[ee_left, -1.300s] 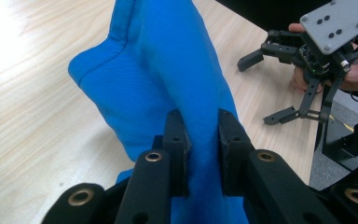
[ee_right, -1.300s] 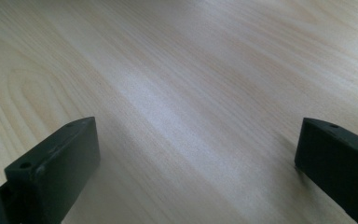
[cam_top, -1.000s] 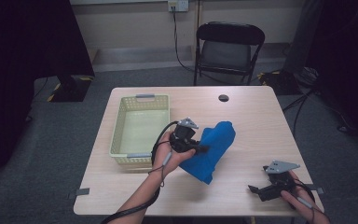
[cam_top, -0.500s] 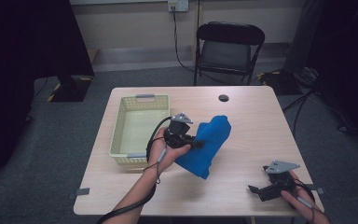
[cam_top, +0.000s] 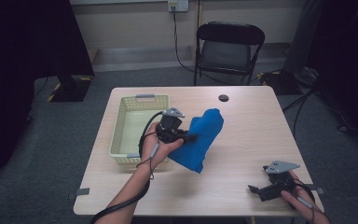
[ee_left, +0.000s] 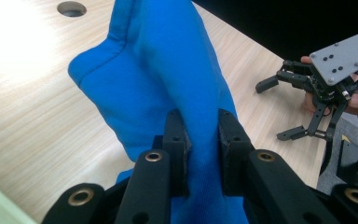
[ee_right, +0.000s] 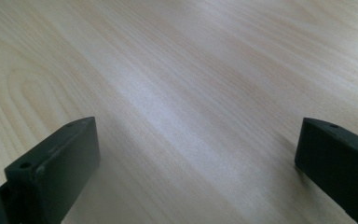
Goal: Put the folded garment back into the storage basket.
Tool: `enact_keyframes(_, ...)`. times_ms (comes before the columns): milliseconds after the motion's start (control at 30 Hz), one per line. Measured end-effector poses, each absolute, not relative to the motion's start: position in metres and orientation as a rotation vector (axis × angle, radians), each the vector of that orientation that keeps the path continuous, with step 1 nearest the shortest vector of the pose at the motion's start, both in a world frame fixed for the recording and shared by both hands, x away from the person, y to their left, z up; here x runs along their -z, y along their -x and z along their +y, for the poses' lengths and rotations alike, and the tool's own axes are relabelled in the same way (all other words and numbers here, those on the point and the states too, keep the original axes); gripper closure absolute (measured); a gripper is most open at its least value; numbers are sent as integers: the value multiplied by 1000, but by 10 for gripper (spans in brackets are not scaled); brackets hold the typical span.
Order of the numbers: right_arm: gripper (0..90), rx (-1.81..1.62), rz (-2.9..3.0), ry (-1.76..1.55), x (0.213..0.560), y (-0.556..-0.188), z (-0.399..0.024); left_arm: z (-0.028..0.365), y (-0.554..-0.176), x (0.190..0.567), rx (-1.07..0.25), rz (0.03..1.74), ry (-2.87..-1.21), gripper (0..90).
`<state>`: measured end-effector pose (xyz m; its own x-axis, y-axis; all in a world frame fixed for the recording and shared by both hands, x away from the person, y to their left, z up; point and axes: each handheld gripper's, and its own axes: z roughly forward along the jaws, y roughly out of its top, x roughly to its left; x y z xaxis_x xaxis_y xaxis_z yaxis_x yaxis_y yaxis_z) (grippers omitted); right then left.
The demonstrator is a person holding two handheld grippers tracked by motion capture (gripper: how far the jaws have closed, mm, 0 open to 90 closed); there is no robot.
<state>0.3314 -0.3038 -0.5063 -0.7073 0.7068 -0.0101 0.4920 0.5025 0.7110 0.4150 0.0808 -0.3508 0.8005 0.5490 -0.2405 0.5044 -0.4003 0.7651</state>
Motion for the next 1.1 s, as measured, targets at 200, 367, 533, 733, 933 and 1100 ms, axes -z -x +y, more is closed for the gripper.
enact_keyframes(200, 0, -1017, 2449, -1009, 506, -331, -304, 88, -417, 345, -78, 791, -2058, 766)
enact_keyframes(367, 0, -1016, 2449, -1009, 506, -331, -304, 94, -420, 341, -93, 804, -2044, 765)
enact_keyframes(533, 0, -1017, 2449, -1009, 506, -331, -304, 100, -423, 339, -110, 826, -2033, 766)
enact_keyframes(733, 0, -1017, 2449, -1009, 506, -331, -304, 109, -425, 338, -132, 860, -2021, 765)
enact_keyframes(933, 0, -1017, 2450, -1010, 506, -331, -304, 119, -428, 336, -157, 884, -2003, 766)
enact_keyframes(1100, 0, -1017, 2450, -1009, 506, -331, -304, 128, -428, 333, -165, 895, -1989, 766)
